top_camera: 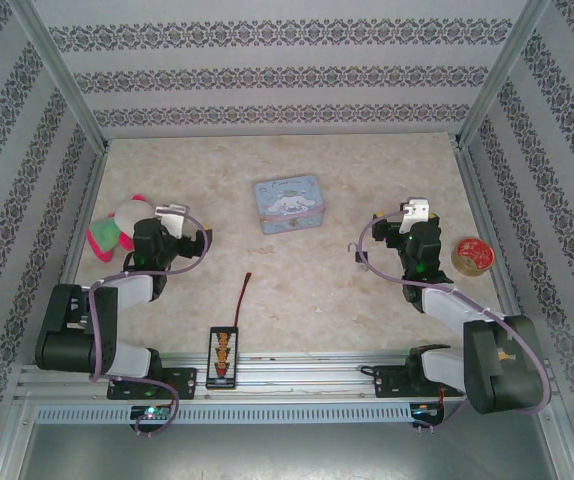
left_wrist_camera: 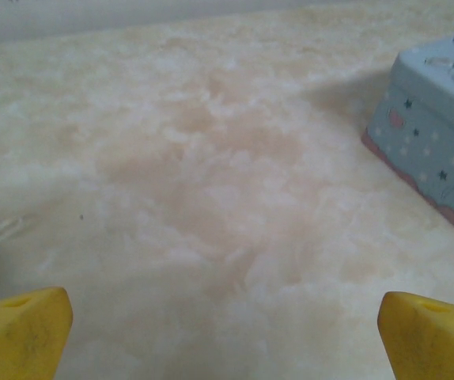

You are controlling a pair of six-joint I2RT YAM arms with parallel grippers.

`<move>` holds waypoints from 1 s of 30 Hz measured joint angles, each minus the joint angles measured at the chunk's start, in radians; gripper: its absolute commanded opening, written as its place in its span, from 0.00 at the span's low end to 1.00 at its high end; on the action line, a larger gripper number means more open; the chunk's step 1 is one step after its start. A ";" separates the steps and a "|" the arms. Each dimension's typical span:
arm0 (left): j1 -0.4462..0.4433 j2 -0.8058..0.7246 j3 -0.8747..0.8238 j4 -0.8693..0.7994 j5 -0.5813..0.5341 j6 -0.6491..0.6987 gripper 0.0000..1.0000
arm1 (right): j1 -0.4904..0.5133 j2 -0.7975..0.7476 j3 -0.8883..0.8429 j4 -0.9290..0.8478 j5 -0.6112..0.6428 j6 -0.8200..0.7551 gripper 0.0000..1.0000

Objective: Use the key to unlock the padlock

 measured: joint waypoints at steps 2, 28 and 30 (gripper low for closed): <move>0.000 0.029 -0.003 0.036 0.000 0.000 0.99 | -0.006 0.011 -0.017 0.032 -0.013 -0.003 0.98; 0.020 0.167 -0.058 0.278 -0.124 -0.062 0.99 | -0.142 0.317 -0.052 0.336 -0.228 0.009 0.98; 0.020 0.168 -0.058 0.277 -0.124 -0.062 0.99 | -0.148 0.317 -0.041 0.335 -0.249 0.012 0.98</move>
